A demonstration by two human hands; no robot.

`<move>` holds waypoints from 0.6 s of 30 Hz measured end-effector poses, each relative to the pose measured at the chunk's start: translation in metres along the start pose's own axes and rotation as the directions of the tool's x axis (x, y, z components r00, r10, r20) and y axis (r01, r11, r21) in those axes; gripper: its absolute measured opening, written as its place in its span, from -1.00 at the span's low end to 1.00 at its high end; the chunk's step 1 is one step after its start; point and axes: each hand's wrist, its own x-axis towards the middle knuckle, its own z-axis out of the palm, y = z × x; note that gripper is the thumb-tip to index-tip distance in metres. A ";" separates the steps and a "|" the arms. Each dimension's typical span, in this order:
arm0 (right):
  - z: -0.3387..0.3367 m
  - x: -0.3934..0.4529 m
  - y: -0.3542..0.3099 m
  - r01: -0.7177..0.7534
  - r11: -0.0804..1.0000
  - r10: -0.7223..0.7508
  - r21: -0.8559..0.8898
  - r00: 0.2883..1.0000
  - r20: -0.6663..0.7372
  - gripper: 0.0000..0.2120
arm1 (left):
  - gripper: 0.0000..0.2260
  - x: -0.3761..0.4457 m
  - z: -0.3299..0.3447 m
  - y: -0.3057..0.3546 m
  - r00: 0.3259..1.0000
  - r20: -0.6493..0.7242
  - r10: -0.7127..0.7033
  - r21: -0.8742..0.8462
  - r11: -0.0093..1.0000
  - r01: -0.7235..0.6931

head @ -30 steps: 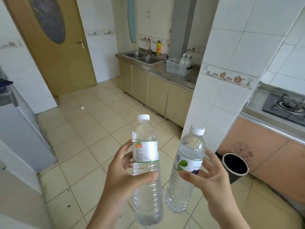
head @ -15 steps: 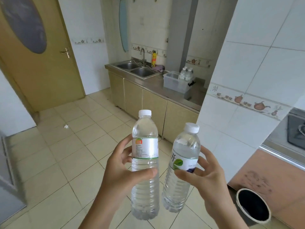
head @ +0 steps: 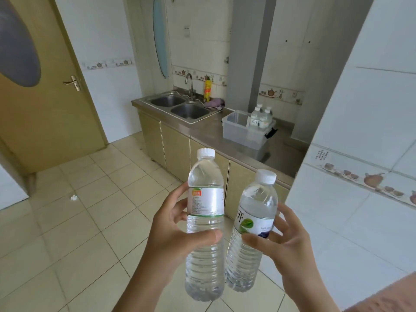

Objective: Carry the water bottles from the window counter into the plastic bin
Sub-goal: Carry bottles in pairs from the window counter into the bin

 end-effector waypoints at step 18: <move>-0.004 0.338 0.007 -0.029 0.996 0.024 -0.081 0.998 -0.065 -0.23 | -0.10 0.328 0.069 -0.018 0.998 0.044 -0.046 0.022 0.999 0.045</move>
